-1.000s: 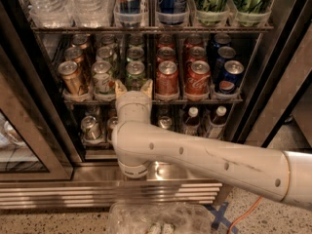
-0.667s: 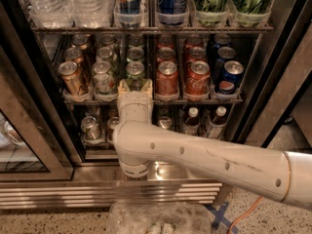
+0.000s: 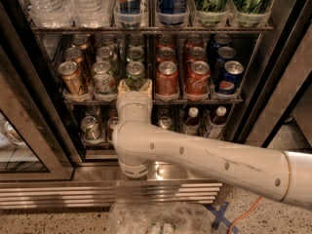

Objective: Pick green can from middle shelf of fridge

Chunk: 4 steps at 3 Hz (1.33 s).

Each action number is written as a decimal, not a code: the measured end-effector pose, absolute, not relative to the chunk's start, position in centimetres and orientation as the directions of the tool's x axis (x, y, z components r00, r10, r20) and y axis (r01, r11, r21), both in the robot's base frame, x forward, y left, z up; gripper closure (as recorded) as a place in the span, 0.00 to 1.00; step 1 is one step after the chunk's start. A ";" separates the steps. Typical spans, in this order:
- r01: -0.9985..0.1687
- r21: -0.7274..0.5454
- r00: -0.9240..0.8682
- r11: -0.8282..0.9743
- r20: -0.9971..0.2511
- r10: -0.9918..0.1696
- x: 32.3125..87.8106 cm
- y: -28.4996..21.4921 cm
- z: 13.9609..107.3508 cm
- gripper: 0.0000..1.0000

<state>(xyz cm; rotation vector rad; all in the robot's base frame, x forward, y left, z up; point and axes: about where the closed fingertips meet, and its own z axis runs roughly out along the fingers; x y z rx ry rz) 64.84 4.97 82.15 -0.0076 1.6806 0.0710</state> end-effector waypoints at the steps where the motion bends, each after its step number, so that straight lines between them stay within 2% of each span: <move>1: -0.064 0.081 -0.098 0.995 -0.992 0.074 64.6 4.9 83.3 1.00; 2: -0.079 0.096 -0.086 0.992 -0.992 0.089 64.3 5.1 84.0 1.00; 3: -0.141 0.136 -0.085 0.981 -0.988 0.125 63.1 5.2 85.1 1.00; 4: -0.141 0.136 -0.085 0.981 -0.988 0.125 63.1 5.2 85.1 1.00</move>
Offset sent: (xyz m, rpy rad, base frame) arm -0.0432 -0.0063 0.0877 0.2496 -0.1236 0.1795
